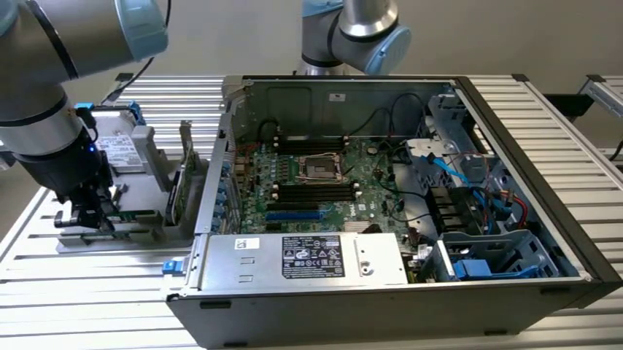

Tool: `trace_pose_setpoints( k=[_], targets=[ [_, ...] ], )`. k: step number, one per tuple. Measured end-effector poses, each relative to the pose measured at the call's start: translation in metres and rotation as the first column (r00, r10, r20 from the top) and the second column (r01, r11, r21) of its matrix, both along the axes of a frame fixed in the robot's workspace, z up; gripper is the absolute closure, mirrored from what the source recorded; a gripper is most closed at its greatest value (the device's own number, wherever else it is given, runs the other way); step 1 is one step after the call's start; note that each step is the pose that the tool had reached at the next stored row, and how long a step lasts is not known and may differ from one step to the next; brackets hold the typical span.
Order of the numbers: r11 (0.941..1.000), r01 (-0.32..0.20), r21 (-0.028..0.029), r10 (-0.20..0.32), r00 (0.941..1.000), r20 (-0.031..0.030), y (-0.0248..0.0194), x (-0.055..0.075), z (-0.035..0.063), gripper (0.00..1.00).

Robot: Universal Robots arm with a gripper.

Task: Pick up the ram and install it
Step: 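Pick up the ram and move it above insertion slot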

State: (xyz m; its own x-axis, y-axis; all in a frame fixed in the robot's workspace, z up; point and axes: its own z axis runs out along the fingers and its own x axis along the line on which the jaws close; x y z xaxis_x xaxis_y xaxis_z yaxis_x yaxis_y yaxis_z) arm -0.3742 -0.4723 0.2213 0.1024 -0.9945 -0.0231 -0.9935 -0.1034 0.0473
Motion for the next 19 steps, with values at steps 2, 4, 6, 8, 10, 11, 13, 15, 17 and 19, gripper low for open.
trace_pose_setpoints(
  k=[2,4,6,8,10,11,13,15,17,19],
  targets=[
    [1.0,0.0,-0.0004,0.0,1.0,0.0001,-0.0002,0.0,-0.0036,0.63],
    [1.0,-0.001,-0.0016,0.001,1.0,0.0001,-0.0008,0.0,-0.0067,0.63],
    [1.0,-0.001,-0.0045,0.001,1.0,-0.0001,-0.0021,0.0,-0.0088,0.63],
    [1.0,-0.001,-0.0072,0.001,1.0,0.0001,-0.0032,0.001,-0.011,0.63],
    [1.0,-0.001,-0.0086,0.001,1.0,0.0001,-0.0034,0.002,-0.0142,0.63],
    [1.0,-0.001,-0.0089,0.001,1.0,0.0,-0.0034,0.002,-0.016,0.63],
    [1.0,-0.002,-0.009,0.002,1.0,0.0001,-0.0035,0.002,-0.0197,0.63],
    [1.0,-0.002,-0.0091,0.002,1.0,0.0001,-0.0035,0.002,-0.0229,0.63],
    [1.0,-0.002,-0.0092,0.002,1.0,0.0,-0.0035,0.002,-0.0241,0.63],
    [1.0,-0.002,-0.0093,0.002,1.0,-0.0001,-0.0035,0.002,-0.0241,0.63]
  ],
)
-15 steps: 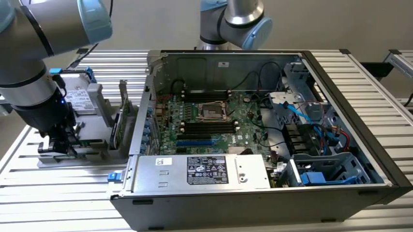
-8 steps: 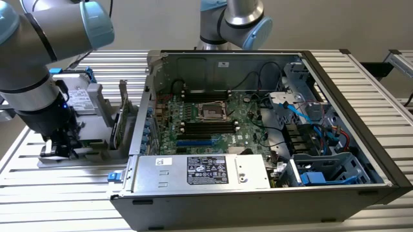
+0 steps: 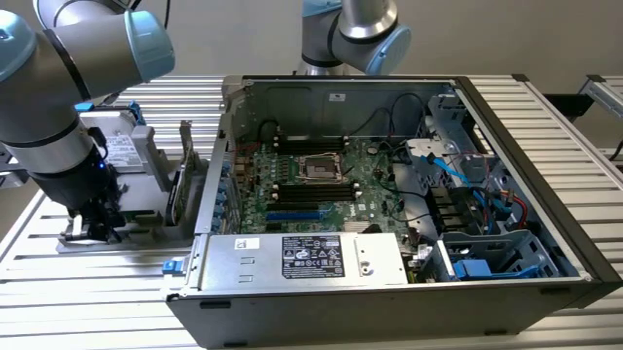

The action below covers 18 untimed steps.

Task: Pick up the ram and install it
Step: 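Pick up the ram and move it above insertion slot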

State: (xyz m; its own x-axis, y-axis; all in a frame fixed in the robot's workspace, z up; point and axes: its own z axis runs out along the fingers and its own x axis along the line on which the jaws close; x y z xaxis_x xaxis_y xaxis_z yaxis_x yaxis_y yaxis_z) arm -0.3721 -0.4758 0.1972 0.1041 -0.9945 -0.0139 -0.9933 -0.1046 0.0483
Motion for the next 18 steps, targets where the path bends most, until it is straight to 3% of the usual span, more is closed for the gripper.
trace_pose_setpoints(
  k=[5,8,9,18],
  targets=[
    [1.0,0.0,0.0002,0.0,1.0,0.0002,0.0,0.0,-0.0002,0.65],
    [1.0,0.0,0.0,0.0,1.0,0.0001,0.0,0.0,-0.0002,0.84],
    [1.0,0.0,0.0001,0.0,1.0,0.0001,0.0,0.0,-0.0003,0.87],
    [1.0,0.0,0.0001,0.0,1.0,0.0001,-0.0001,0.0,-0.0005,0.87]
  ],
)
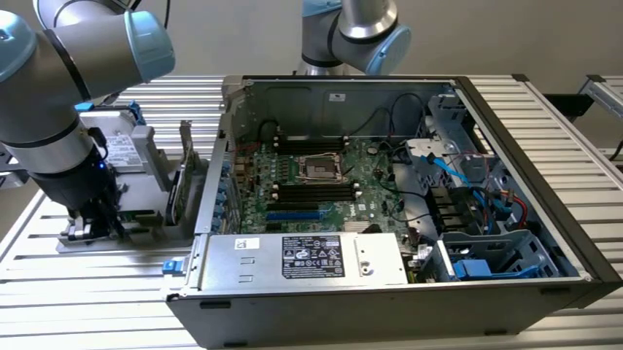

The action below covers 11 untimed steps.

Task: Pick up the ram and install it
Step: 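Pick up the ram and move it above insertion slot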

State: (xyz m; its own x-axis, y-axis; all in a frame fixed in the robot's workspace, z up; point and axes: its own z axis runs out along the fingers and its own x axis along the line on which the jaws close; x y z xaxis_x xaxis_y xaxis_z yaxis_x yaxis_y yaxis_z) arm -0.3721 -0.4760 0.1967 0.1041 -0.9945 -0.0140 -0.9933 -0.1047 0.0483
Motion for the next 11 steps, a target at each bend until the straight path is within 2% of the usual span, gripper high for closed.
trace_pose_setpoints(
  k=[11],
  targets=[
    [1.0,0.008,0.0,-0.008,1.0,0.0,0.0,0.0,-0.004,0.87]
  ],
)
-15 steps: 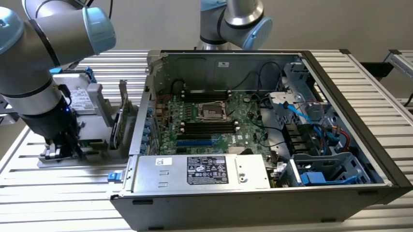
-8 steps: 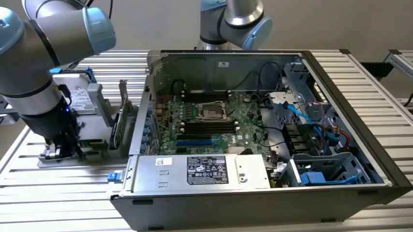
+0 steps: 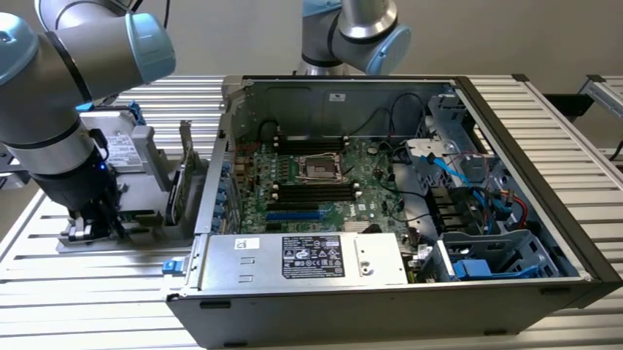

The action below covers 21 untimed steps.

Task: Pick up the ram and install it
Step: 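Pick up the ram and move it above insertion slot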

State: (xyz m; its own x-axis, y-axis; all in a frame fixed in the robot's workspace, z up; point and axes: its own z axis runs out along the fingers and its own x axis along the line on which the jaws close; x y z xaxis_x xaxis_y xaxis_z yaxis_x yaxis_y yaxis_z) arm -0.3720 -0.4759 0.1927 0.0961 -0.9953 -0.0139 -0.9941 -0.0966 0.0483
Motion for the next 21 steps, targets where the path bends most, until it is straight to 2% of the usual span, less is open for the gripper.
trace_pose_setpoints(
  k=[21],
  targets=[
    [0.9999,0.011,0.001,-0.011,0.9999,0.0013,0.0001,0.0007,0.0017,0.87]
  ],
)
